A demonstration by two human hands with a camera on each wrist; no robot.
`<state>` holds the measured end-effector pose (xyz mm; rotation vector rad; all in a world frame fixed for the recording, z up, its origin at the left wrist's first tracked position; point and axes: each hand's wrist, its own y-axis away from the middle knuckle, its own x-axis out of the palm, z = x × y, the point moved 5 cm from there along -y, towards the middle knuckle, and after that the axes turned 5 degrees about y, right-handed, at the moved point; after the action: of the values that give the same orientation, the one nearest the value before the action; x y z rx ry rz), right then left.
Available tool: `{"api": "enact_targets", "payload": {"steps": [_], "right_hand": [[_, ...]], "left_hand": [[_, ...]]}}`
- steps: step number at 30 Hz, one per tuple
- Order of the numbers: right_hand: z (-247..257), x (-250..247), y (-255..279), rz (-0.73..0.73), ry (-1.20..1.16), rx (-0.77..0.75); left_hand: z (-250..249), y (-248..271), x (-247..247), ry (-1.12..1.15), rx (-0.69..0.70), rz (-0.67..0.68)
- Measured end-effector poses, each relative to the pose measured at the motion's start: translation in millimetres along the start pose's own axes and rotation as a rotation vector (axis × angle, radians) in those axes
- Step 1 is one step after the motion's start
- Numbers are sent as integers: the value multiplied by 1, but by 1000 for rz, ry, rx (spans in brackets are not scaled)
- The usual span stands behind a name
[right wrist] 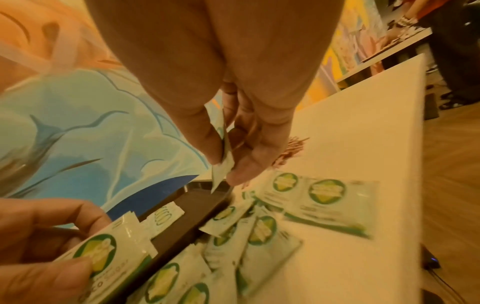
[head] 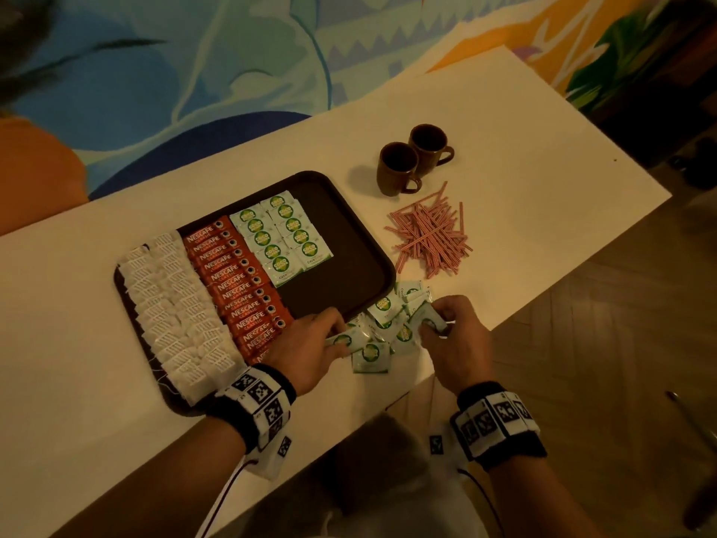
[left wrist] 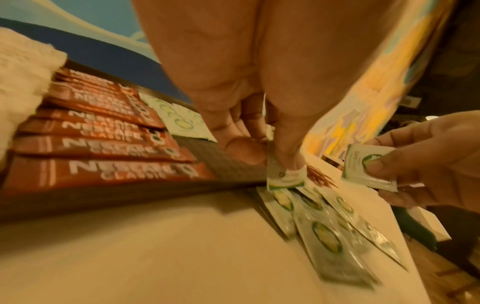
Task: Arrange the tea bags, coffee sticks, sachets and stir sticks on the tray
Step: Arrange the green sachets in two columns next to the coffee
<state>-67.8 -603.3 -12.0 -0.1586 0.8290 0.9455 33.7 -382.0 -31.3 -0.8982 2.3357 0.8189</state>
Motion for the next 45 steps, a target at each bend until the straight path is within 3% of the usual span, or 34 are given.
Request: {"api": "enact_targets", "payload": {"steps": [7, 13, 19, 33, 45], "right_hand": [[50, 31, -39, 148, -72, -23], [91, 67, -72, 310, 120, -180], [107, 100, -104, 434, 255, -243], [128, 131, -138, 522, 373, -382], [128, 140, -139, 447, 282, -324]], "left_hand": [[19, -11, -54, 138, -112, -282], [40, -21, -72, 225, -221, -419], [52, -39, -70, 226, -260, -422], [70, -57, -69, 126, -309, -447], [74, -56, -68, 151, -303, -461]]}}
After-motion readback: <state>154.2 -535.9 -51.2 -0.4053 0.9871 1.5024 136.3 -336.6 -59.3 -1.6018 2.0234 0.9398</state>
